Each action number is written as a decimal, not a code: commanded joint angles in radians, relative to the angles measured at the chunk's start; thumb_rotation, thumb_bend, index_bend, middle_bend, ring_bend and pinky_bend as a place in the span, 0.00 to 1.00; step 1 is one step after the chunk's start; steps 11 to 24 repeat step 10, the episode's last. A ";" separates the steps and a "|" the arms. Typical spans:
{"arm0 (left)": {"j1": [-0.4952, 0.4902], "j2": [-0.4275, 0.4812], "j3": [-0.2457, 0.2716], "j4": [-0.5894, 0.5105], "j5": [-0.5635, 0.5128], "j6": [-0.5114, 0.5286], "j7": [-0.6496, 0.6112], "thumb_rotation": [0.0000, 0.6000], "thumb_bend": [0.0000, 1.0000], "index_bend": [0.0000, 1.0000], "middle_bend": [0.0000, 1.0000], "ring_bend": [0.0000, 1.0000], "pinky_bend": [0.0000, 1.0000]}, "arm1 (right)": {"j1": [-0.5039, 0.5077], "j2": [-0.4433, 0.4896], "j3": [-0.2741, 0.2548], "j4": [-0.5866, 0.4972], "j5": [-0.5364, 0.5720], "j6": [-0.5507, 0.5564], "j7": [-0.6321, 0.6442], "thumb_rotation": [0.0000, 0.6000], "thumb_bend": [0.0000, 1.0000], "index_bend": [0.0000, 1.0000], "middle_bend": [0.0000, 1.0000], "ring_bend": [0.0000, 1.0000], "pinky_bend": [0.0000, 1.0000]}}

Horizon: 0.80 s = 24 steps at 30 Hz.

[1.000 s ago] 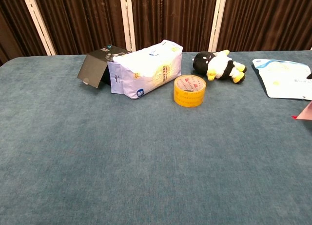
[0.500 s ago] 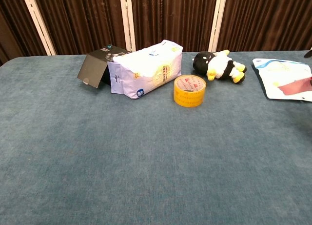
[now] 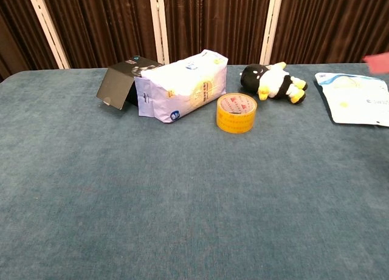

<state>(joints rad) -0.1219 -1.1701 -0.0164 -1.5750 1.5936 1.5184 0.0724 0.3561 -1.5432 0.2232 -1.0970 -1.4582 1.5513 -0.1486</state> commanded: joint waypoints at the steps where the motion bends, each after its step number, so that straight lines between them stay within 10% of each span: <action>1: 0.006 0.012 0.007 0.002 0.018 0.015 -0.024 0.65 0.02 0.00 0.00 0.00 0.00 | -0.101 0.085 -0.011 -0.213 -0.012 0.138 -0.118 1.00 0.63 0.62 0.13 0.00 0.00; 24: 0.015 0.015 0.010 0.002 0.030 0.033 -0.029 0.65 0.02 0.00 0.00 0.00 0.00 | -0.161 0.082 -0.067 -0.253 -0.023 0.148 -0.123 1.00 0.62 0.60 0.12 0.00 0.00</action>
